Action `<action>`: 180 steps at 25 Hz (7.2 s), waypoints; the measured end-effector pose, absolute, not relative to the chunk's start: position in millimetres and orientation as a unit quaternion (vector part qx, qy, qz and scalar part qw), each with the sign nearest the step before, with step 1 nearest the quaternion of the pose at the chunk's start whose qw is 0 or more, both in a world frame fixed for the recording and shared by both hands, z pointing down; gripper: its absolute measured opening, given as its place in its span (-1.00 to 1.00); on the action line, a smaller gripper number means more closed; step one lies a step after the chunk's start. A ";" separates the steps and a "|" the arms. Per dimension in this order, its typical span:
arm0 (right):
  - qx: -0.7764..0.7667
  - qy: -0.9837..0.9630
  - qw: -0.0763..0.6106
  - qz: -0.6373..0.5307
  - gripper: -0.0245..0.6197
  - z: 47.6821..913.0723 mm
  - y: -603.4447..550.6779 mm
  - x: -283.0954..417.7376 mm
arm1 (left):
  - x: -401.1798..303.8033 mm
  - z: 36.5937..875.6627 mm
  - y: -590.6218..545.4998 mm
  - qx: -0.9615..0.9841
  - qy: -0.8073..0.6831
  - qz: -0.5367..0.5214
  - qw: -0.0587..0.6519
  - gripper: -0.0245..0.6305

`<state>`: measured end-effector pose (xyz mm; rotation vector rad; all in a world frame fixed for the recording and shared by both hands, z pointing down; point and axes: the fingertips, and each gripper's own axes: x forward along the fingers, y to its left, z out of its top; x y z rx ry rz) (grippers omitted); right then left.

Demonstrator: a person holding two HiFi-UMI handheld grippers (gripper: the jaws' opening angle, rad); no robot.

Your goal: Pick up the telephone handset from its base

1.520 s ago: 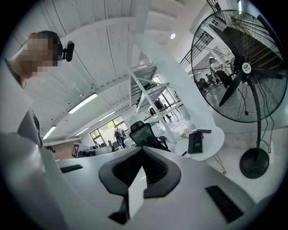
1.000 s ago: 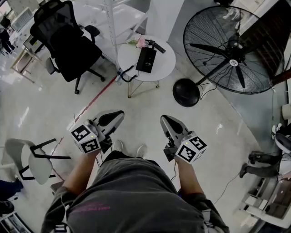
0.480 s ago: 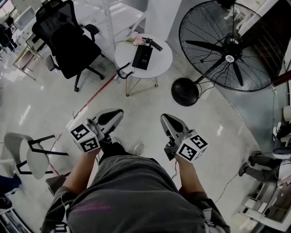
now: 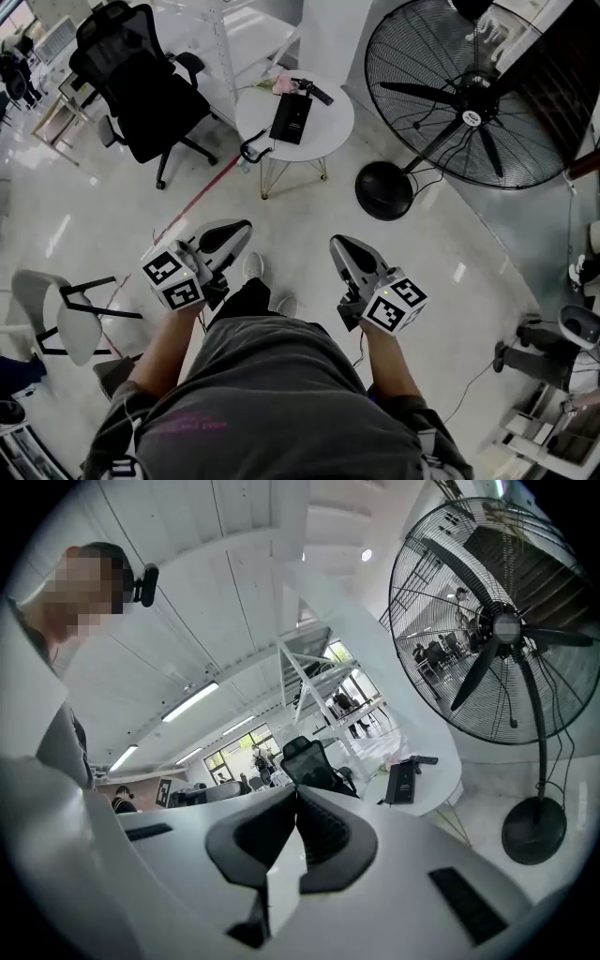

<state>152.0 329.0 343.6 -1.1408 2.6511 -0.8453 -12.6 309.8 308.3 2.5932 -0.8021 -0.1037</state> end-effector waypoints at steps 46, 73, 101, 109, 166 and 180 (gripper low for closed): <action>-0.424 0.847 0.016 -0.319 -0.86 386.0 -1.0 39.2 | -114.8 360.8 -44.7 0.932 -0.238 -0.034 0.272 -0.88; -0.411 0.840 -0.004 -0.353 -0.86 418.6 -104.5 50.6 | -98.3 429.6 -137.6 0.913 -0.257 0.004 0.315 -0.88; -0.367 0.814 -0.070 -0.445 -0.86 544.8 -191.4 120.5 | -25.5 625.3 -221.5 0.864 -0.284 0.111 0.402 -0.87; -0.369 0.803 -0.077 -0.461 -0.86 568.1 -195.9 126.5 | -11.4 662.3 -229.6 0.861 -0.264 0.140 0.412 -0.78; -0.384 0.797 -0.065 -0.461 -0.86 559.1 -171.9 123.6 | -21.1 633.7 -225.1 0.864 -0.230 0.076 0.440 -0.68; -0.407 0.811 -0.032 -0.418 -0.86 505.4 -172.4 122.5 | -56.2 524.2 -208.1 0.890 -0.243 0.012 0.386 -0.68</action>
